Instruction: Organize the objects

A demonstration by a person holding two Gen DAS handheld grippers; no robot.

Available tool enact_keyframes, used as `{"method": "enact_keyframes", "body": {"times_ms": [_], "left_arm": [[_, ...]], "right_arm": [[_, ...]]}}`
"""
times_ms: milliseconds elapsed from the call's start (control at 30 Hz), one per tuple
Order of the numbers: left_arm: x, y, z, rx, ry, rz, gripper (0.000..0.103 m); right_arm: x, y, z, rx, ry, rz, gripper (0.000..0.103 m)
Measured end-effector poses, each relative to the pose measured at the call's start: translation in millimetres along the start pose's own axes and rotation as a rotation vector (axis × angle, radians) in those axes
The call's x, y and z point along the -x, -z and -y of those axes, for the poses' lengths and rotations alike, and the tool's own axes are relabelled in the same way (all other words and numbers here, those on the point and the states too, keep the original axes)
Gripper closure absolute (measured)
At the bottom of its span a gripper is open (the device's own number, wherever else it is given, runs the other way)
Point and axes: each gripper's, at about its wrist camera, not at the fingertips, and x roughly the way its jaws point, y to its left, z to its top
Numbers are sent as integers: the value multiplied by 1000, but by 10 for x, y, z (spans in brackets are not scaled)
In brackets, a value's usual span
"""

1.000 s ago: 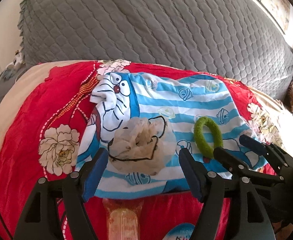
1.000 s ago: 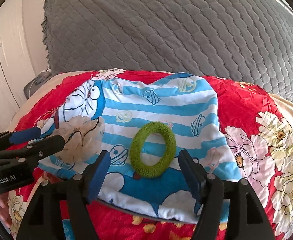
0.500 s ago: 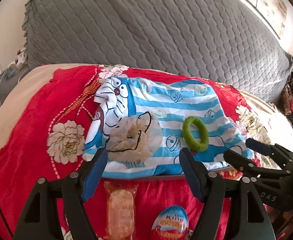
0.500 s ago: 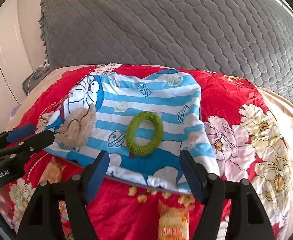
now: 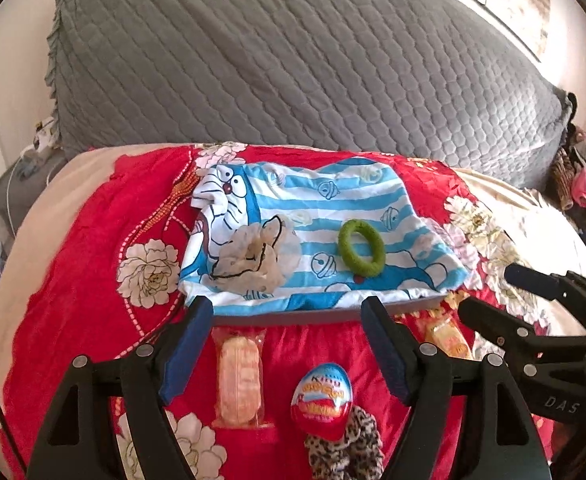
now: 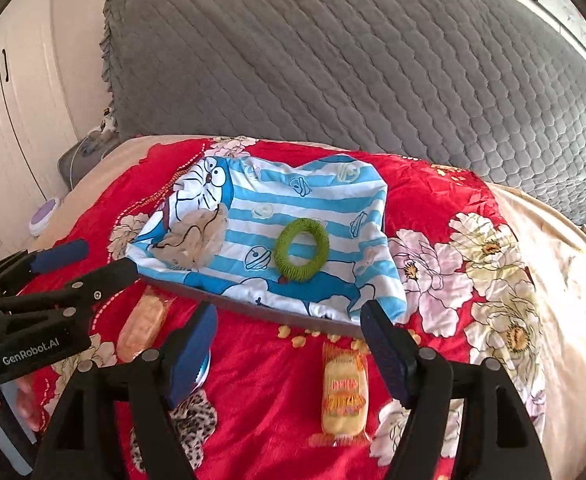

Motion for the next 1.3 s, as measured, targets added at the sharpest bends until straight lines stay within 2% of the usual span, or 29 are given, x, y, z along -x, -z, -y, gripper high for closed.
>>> {"method": "enact_keyframes", "body": {"times_ms": [600, 1300], "left_arm": [[489, 259, 215, -29, 4, 10, 25], [736, 593, 353, -56, 12, -20, 25]], "right_arm": [[578, 334, 4, -18, -2, 25, 28], [993, 584, 231, -57, 2, 60, 26]]}}
